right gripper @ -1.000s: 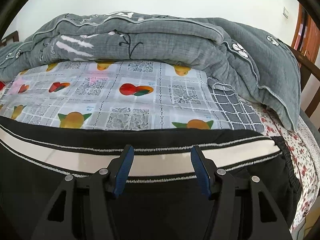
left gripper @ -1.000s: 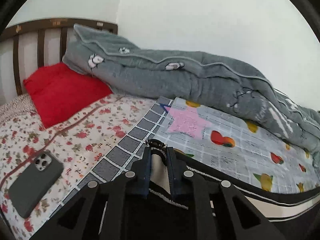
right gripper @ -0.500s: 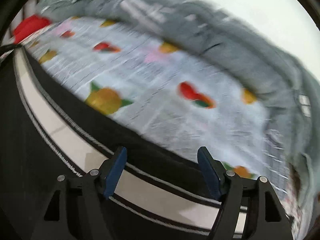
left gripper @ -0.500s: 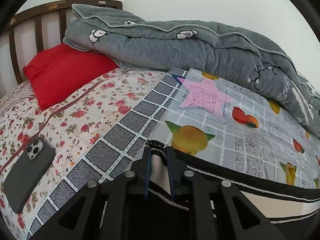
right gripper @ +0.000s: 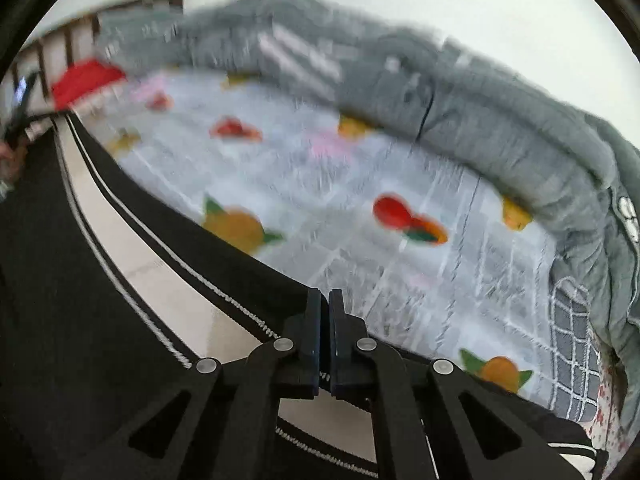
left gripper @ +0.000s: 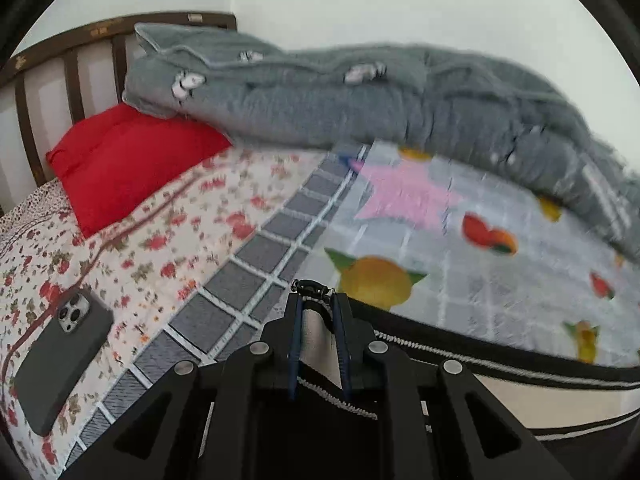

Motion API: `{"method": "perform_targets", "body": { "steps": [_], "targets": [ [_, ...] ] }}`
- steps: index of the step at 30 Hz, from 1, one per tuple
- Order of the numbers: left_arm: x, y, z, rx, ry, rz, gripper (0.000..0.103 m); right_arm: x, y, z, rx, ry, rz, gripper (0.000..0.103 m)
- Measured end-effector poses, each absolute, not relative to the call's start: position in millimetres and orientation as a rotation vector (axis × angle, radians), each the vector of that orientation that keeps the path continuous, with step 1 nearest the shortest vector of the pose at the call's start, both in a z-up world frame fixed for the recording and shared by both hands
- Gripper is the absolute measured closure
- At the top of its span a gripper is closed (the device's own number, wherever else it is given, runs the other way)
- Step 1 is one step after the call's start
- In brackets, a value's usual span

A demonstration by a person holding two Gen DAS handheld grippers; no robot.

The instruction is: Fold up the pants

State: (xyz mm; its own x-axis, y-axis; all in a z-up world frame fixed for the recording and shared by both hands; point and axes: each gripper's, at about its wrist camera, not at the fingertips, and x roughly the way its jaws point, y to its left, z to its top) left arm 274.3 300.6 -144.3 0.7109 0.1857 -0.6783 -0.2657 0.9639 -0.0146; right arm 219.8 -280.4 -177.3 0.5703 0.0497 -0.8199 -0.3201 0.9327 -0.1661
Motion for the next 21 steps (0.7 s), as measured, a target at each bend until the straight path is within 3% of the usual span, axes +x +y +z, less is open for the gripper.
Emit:
{"method": "perform_targets", "body": {
  "steps": [4, 6, 8, 9, 10, 11, 14, 19, 21],
  "targets": [
    [272.1, 296.4, -141.3, -0.076, 0.763, 0.308, 0.076, 222.1, -277.5, -175.7, -0.303, 0.95, 0.117, 0.088],
    [264.5, 293.9, -139.1, -0.059, 0.779, 0.334, 0.063, 212.8, -284.0, -166.6, -0.301, 0.939, 0.061, 0.082],
    [251.5, 292.1, -136.0, -0.069, 0.779, 0.319, 0.06, 190.9, -300.0, -151.6, -0.261, 0.892, -0.002, 0.071],
    [246.4, 291.7, -134.8, -0.075, 0.781, 0.31, 0.055, 181.2, -309.7, -147.8, -0.238, 0.879, -0.04, 0.057],
    [236.7, 290.3, -132.7, -0.088, 0.781, 0.305, 0.052, 170.7, -323.1, -148.0, -0.216, 0.876, -0.102, 0.05],
    [231.4, 290.0, -131.3, -0.097, 0.778, 0.301, 0.046, 167.6, -330.3, -151.0, -0.207, 0.885, -0.137, 0.05],
    [212.9, 279.0, -126.2, -0.119, 0.781, 0.262, 0.045, 182.4, -358.5, -180.7, -0.099, 1.032, -0.191, 0.05],
    [170.2, 260.8, -112.4, -0.126, 0.763, 0.233, 0.043, 164.5, -352.8, -143.8, -0.015, 0.951, -0.237, 0.048],
    [148.1, 261.6, -107.6, -0.165, 0.746, 0.215, 0.035, 144.1, -340.3, -128.2, -0.007, 0.893, -0.223, 0.043]
  ]
}}
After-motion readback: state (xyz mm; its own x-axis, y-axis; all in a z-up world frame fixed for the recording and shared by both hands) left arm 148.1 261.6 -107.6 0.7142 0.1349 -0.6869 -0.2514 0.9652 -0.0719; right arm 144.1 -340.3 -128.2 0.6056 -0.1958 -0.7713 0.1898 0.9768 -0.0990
